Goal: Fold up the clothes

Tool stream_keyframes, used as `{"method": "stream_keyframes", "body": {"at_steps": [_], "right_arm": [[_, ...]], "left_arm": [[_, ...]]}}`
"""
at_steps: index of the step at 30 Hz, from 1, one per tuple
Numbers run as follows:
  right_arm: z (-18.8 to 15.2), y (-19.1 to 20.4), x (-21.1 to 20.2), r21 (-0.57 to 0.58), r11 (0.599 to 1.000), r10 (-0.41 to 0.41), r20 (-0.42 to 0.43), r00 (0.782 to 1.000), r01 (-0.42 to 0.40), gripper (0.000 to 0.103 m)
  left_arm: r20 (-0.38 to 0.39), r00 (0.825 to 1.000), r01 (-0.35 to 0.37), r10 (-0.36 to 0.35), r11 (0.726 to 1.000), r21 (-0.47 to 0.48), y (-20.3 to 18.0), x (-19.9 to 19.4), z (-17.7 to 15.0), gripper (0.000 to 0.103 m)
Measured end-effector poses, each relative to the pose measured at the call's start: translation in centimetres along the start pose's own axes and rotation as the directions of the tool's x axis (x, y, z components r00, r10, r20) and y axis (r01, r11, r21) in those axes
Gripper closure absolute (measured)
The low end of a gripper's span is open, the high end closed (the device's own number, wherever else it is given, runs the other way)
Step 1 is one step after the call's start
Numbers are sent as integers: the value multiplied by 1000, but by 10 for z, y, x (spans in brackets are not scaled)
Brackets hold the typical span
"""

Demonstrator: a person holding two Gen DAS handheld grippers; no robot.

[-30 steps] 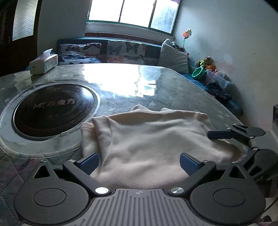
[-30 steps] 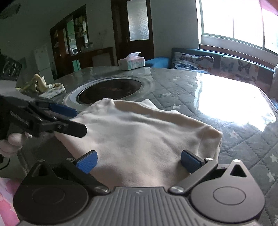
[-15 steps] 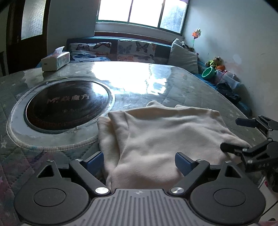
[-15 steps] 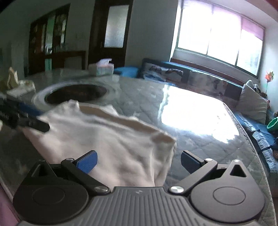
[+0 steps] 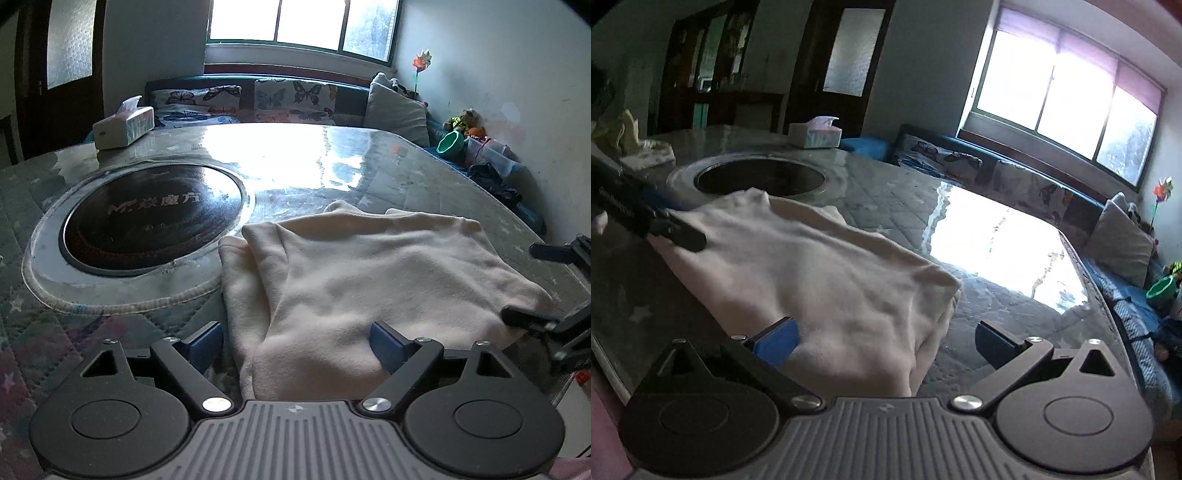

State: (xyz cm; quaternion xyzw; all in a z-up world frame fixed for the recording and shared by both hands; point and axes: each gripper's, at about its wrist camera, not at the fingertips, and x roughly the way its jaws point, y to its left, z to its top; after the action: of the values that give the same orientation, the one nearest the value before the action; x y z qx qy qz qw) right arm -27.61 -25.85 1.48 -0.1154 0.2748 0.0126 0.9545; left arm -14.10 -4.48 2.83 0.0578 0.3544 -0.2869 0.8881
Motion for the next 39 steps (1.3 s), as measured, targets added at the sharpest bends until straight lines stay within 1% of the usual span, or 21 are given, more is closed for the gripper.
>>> {"method": "stream_keyframes", "body": {"at_steps": [2,4,6,8,10,13,15,16,18,20,21,23,25,26,28,31,35,39], "right_arm": [[3,-8,-8,34,999,-9,12,1000,8,0],[3,-17,-15,55,997,-47,14,999,46,0],[0,-23,-19,53,994,-92,2,996,91,0],[-6,-28,-17,41,990,-134,-37,990,135,0],[-14,-31,-12,46,991,-122,-73,990,126,0],[-13,-34,-17,75,990,-117,-51,992,120,0],[-11,-39,-22,96,985,-142,-28,989,144,0],[-11,-42,-21,103,983,-152,-31,988,154,0],[-15,-45,-15,104,982,-154,-67,986,160,0],[-21,-45,-7,81,986,-135,-99,986,143,0],[-21,-44,-7,74,988,-132,-97,987,139,0],[-16,-46,-7,61,989,-128,-85,988,133,0],[-7,-50,-9,49,990,-126,-66,990,130,0],[-3,-52,-9,44,991,-125,-57,991,128,0],[6,-60,-6,55,992,-111,-45,993,114,0],[20,-67,5,59,993,-100,-28,995,102,0],[36,-75,34,58,995,-77,-41,996,79,0],[43,-86,68,88,992,-80,-101,992,89,0]], "left_arm": [[11,1000,-11,10,1000,11,-1,-4,2,15],[29,999,-23,23,999,25,-3,-9,6,15],[51,999,-8,6,999,32,-6,-15,10,15],[65,998,22,-25,998,51,-13,-18,14,15],[73,996,54,-59,996,77,-23,-18,17,15],[65,992,102,-110,988,113,-39,-14,22,16],[53,989,130,-139,982,139,-51,-8,25,18],[51,987,141,-151,978,151,-57,-6,26,20],[48,983,165,-175,971,173,-68,0,29,23],[39,980,183,-193,966,185,-77,7,29,31],[31,979,190,-199,963,189,-81,11,29,33],[14,977,208,-215,959,194,-88,18,29,45],[-2,974,224,-228,954,197,-92,24,27,49],[-9,972,230,-233,953,199,-93,27,26,54],[-19,970,242,-243,948,208,-95,30,22,61],[-16,968,248,-251,944,219,-97,32,19,64],[-12,968,248,-253,940,233,-96,30,18,64],[10,963,260,-270,936,236,-97,25,23,64]]}}
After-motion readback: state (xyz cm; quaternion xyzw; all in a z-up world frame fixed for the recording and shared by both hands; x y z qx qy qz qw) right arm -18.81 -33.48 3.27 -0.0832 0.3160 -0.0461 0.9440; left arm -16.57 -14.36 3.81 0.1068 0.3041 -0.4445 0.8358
